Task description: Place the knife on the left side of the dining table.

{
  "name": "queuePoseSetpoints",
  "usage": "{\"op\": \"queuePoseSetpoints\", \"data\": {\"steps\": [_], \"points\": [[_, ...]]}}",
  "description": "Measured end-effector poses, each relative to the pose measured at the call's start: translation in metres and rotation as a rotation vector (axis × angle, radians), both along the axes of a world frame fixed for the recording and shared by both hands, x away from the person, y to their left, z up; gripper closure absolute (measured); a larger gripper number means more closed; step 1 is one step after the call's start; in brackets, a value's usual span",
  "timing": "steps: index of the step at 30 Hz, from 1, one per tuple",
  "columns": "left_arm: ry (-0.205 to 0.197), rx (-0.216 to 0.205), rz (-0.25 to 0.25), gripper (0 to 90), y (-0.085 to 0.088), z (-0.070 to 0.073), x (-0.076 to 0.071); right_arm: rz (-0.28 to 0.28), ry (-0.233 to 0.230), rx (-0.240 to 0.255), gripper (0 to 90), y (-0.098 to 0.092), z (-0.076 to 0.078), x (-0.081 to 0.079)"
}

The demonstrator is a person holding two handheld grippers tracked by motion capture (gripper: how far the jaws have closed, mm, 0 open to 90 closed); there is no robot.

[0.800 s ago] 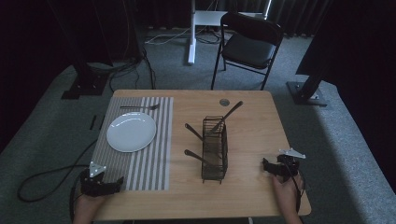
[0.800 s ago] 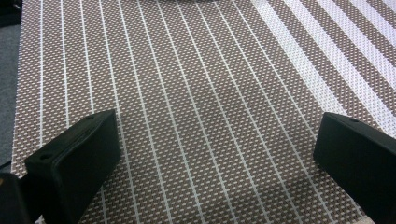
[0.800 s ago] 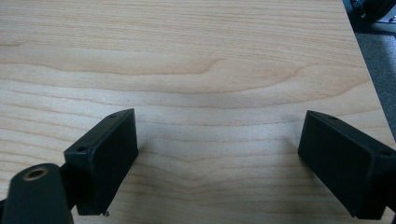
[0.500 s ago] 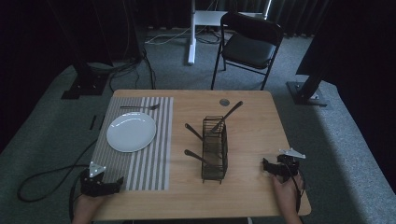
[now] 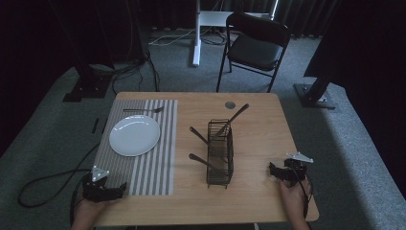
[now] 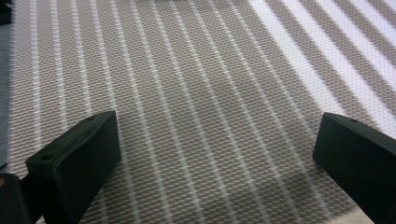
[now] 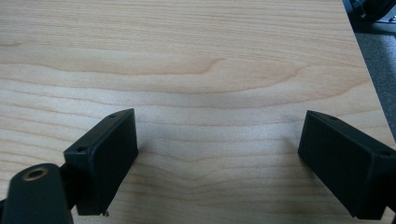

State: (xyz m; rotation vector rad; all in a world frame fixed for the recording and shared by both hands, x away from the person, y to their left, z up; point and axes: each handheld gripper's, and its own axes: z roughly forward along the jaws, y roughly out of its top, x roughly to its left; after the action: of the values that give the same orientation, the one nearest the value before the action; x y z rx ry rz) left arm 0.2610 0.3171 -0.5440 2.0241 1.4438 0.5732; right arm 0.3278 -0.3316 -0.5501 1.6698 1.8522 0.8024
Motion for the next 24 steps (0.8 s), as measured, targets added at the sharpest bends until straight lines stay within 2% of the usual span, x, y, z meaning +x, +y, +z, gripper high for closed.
{"op": "queuePoseSetpoints", "data": {"steps": [1,3,5,7,9,11,14,18,24], "points": [[0.003,0.007,-0.001,0.8,-0.002,0.001,0.0,0.0,0.0,0.0,11.3,0.0,0.0,0.0],[0.005,-0.026,-0.014,0.9,-0.005,0.003,0.0,0.0,0.0,0.0,11.3,0.0,0.0,0.0],[0.003,-0.027,-0.021,0.9,-0.008,0.006,0.002,0.0,0.0,0.0,11.3,0.0,0.0,0.0],[0.005,-0.048,-0.035,0.9,-0.01,0.009,0.003,0.0,0.0,0.0,11.3,0.0,0.0,0.0],[0.002,-0.04,-0.042,0.9,-0.013,0.011,0.003,0.0,0.001,0.0,11.3,0.0,0.0,0.0],[-0.001,-0.023,-0.074,0.9,-0.022,0.017,0.003,-0.001,0.0,0.001,11.3,0.0,0.0,0.001],[-0.006,-0.037,-0.102,0.9,-0.029,0.023,0.003,0.0,0.0,0.0,11.3,0.0,0.0,0.001],[-0.019,-0.027,-0.141,0.9,-0.041,0.033,0.002,0.0,0.0,0.0,11.3,0.0,0.0,0.001],[-0.035,-0.038,-0.2,1.9,-0.058,0.045,0.004,0.0,0.0,-0.001,11.4,0.0,0.0,0.001]]}}
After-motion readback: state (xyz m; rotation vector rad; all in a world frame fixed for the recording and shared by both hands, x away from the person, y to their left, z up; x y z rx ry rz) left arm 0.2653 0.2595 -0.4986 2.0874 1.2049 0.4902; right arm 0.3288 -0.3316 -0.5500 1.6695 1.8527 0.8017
